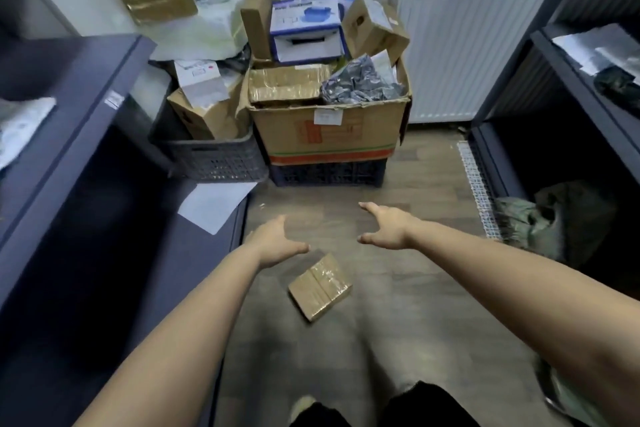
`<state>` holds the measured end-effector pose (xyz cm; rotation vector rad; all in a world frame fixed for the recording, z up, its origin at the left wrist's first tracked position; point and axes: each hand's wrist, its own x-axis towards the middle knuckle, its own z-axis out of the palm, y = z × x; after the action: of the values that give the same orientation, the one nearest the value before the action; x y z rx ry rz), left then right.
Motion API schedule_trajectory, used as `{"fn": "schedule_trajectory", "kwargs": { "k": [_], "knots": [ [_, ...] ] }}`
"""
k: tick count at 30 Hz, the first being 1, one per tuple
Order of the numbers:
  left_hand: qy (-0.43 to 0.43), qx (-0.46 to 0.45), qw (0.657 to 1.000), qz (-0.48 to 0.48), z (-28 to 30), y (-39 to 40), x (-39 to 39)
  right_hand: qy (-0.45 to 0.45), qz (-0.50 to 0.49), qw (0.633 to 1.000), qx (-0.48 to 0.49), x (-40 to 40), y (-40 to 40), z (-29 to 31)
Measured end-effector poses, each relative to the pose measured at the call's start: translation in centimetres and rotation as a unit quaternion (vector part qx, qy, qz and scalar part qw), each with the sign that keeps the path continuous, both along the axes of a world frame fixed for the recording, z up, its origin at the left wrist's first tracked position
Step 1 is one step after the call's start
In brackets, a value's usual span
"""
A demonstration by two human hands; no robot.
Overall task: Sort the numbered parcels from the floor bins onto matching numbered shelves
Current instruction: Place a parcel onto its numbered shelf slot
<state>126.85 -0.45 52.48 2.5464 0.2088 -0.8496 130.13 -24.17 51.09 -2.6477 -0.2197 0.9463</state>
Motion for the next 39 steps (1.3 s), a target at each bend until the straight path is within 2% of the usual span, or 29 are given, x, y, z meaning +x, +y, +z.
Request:
{"fn": "schedule_trajectory", "kwargs": {
  "k": [7,13,20,24,27,31,35,39],
  "knots": [
    [-0.011,0.000,1.000,0.020,-15.6,0.9,4.0,0.000,0.053,0.999,0.002,4.8,1.1,-16.7],
    [0.036,0.001,0.998,0.058,-30.2,2.1,3.9,0.021,0.063,0.998,-0.003,6.0,2.3,-32.1],
    [0.088,-0.030,0.986,0.137,-42.2,3.9,2.7,0.053,0.059,0.997,-0.005,6.1,3.7,-43.9],
    [0.137,-0.063,0.972,0.180,-46.1,3.7,2.1,0.066,0.044,0.997,-0.014,5.9,4.8,-46.8],
    [0.177,-0.119,0.946,0.244,-47.7,2.5,0.6,0.113,0.004,0.994,-0.011,5.5,5.3,-48.7],
    [0.169,-0.159,0.917,0.325,-49.5,2.1,1.4,0.118,-0.058,0.991,0.018,5.3,5.9,-49.5],
    [0.142,-0.180,0.900,0.370,-47.7,1.6,2.5,0.089,-0.099,0.990,0.042,6.1,5.6,-46.7],
    [0.113,-0.185,0.906,0.365,-41.4,0.8,3.3,0.074,-0.126,0.987,0.066,6.1,4.5,-39.3]
  ]
}}
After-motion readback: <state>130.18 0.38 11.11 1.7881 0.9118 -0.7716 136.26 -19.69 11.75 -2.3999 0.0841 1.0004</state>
